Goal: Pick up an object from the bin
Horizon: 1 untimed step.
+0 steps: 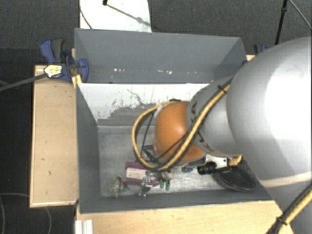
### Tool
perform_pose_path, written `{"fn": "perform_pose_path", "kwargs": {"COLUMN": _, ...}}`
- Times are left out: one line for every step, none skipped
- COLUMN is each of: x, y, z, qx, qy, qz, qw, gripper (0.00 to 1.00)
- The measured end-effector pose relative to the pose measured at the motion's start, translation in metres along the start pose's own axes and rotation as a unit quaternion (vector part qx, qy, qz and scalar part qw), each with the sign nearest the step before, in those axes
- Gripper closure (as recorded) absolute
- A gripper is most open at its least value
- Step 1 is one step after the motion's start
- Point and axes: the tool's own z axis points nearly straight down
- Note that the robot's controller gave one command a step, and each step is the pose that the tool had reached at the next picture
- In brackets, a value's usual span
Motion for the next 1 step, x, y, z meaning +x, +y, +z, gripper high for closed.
{"fn": "perform_pose_path", "kwargs": {"x": -0.0008, "y": 0.0004, "z": -0.0009, "qx": 0.0, "qy": -0.0002, "qz": 0.002, "qw": 1.0, "gripper": 0.0}}
